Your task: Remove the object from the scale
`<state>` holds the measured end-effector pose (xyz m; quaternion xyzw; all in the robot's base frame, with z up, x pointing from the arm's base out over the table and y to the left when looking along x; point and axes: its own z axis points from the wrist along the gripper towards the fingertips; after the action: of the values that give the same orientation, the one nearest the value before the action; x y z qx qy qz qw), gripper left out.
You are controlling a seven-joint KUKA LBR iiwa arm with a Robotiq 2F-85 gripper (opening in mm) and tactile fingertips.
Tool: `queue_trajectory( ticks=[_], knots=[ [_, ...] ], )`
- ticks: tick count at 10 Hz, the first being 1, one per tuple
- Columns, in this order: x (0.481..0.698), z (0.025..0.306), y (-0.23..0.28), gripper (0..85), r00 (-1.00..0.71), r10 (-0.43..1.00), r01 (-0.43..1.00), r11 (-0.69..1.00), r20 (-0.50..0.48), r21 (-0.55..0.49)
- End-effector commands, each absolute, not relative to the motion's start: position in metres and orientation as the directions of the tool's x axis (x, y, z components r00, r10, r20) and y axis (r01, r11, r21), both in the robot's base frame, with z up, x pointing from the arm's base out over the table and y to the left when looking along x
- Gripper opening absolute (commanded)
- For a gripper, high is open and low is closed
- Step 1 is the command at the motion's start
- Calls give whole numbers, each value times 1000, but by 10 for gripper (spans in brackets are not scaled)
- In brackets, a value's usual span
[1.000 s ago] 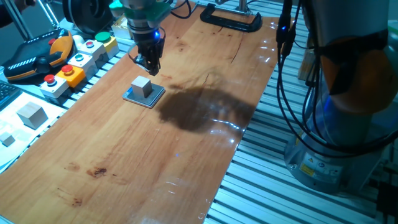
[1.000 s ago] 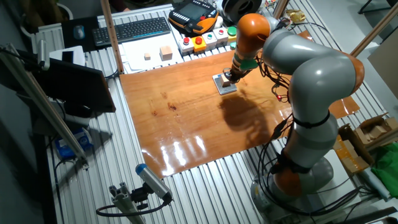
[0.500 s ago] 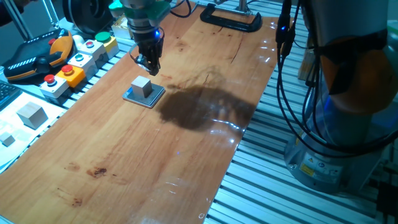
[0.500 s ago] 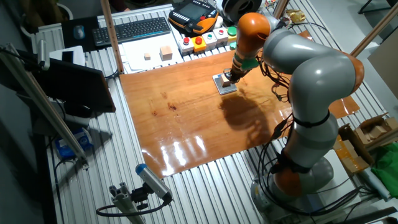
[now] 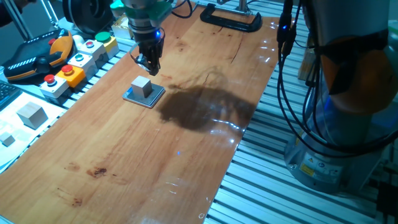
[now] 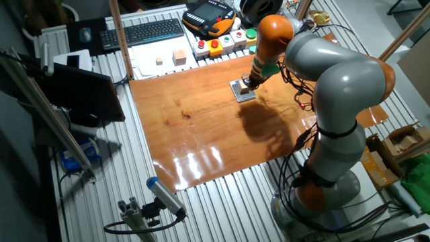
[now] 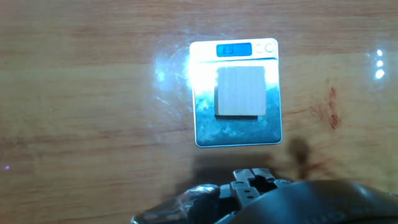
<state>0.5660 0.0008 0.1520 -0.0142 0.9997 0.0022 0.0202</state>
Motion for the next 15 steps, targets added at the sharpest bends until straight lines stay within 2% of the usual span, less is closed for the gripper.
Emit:
queue_trajectory(
  ticks=[1, 6, 8, 10, 12, 14, 15],
  knots=[
    [570, 148, 0, 7, -999, -31, -31, 999, -40, 7],
    [577, 144, 2, 13, -999, -14, -16, 999, -38, 44],
    [581, 147, 9, 260, -997, 2, 1, 1000, -71, 11],
    [584, 149, 6, 457, -997, 19, 18, 1000, -72, 15],
    [587, 147, 4, 573, -996, 33, 30, 999, -86, 40],
    [592, 143, 4, 740, -994, 31, 28, 999, -101, 28],
    [597, 137, 5, 760, -994, 26, 25, 1000, -104, 12]
  ],
)
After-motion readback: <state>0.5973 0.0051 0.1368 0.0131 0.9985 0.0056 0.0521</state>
